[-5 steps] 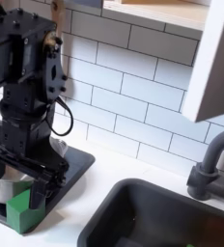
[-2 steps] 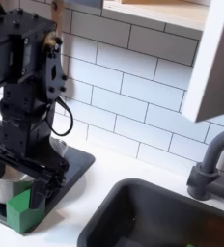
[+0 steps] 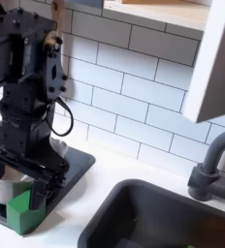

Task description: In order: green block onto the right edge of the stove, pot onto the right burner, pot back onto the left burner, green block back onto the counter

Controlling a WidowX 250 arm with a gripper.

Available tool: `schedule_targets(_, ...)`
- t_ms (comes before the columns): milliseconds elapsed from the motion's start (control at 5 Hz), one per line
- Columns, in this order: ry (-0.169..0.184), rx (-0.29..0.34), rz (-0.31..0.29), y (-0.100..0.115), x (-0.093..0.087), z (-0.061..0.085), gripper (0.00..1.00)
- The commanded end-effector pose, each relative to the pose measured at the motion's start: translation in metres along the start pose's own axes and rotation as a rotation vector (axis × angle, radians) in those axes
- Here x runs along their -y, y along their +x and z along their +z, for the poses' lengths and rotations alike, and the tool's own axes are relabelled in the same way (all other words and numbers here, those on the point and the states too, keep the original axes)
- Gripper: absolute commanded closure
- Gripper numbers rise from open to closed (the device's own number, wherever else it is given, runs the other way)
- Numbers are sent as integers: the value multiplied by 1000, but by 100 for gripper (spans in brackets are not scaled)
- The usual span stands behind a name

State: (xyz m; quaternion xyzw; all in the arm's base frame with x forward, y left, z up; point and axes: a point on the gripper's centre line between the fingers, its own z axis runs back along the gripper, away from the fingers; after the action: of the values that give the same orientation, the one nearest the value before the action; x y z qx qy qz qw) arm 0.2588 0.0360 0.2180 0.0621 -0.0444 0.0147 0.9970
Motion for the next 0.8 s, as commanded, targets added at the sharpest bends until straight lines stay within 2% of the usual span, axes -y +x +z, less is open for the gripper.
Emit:
schedule_targets(0, -16, -7, -3, -21, 4, 2, 0)
schedule_targets(200, -40, -14, 13, -29, 8, 4, 0)
schedule_targets(400, -110, -51, 67, -41, 13, 2, 0)
schedule_targets(600, -115, -68, 53, -47, 20, -1, 0)
